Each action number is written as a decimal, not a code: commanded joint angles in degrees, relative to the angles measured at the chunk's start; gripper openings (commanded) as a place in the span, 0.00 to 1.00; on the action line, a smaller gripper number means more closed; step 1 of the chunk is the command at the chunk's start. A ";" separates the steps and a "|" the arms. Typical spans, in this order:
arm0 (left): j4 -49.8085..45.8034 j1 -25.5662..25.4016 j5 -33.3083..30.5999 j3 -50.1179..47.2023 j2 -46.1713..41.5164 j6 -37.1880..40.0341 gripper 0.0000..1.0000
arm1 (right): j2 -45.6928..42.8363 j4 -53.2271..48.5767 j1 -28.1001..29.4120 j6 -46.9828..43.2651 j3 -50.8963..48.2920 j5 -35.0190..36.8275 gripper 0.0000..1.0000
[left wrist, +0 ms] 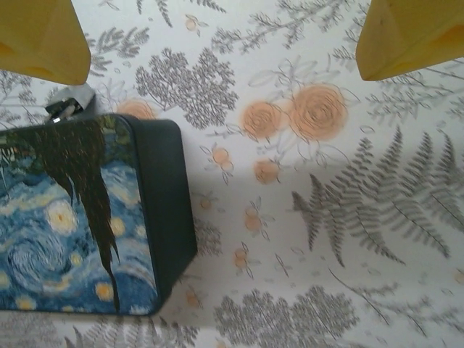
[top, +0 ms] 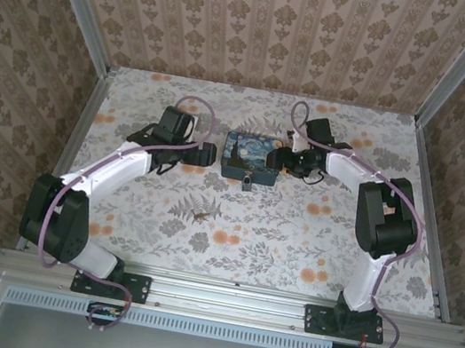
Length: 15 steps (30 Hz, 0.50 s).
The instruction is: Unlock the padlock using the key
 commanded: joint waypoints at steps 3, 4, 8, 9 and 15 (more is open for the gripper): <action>-7.63 -0.14 -0.78 -1.60 -3.85 -4.86 0.94 | -9.56 -1.68 -0.94 0.63 -3.82 6.94 0.69; -8.77 -0.12 -0.99 -2.12 -4.21 -5.53 0.93 | -11.71 -1.70 -1.01 0.05 -4.77 7.86 0.69; -11.62 3.54 1.13 -5.99 -5.94 -9.13 0.91 | -21.46 0.43 1.08 -2.55 -11.07 6.76 0.64; -11.63 6.09 3.22 -6.91 -6.05 -10.32 0.89 | -22.98 0.60 2.76 -2.99 -12.21 6.24 0.61; -12.65 15.46 5.75 -7.94 -7.81 -11.07 0.86 | -22.86 5.97 19.00 -3.17 -15.41 6.82 0.56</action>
